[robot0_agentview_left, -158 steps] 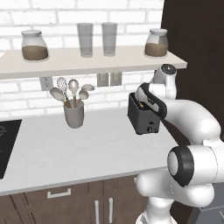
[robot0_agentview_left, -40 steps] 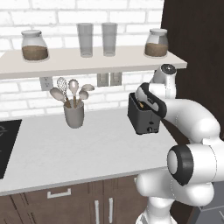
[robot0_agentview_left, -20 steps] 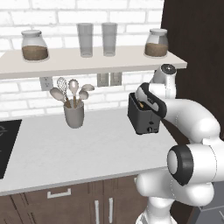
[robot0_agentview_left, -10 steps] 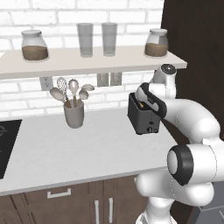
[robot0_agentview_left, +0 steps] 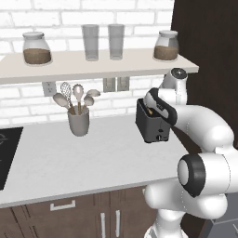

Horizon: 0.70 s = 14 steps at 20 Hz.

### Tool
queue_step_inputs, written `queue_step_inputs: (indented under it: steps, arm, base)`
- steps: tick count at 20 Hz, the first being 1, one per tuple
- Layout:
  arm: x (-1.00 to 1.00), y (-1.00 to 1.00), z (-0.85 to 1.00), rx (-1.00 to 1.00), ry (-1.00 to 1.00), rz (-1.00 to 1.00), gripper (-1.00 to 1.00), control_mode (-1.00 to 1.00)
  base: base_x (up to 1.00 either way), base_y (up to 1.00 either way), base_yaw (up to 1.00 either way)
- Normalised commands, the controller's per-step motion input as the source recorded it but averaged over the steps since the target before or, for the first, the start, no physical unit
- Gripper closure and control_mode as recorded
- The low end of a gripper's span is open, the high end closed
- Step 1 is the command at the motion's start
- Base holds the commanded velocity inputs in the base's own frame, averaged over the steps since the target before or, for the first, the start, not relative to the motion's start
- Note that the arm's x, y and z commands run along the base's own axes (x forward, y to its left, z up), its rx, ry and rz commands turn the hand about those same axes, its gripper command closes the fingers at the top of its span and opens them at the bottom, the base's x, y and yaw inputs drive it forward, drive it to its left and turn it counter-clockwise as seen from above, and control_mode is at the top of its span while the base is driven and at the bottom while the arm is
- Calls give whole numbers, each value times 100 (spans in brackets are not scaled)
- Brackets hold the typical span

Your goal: Start the toaster. Once the lever pops up, take the bread to the plate on the dining counter.

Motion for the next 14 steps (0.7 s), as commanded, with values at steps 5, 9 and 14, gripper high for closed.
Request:
queue_step_inputs:
  steps: [5,9,14]
  arm:
    - [0,0,0,0,0,0,-100,-100]
    - [0,0,0,0,0,0,-100,-100]
    - [0,0,0,0,0,0,-100,-100]
  base:
    - [0,0,0]
    - [0,0,0]
    - [0,0,0]
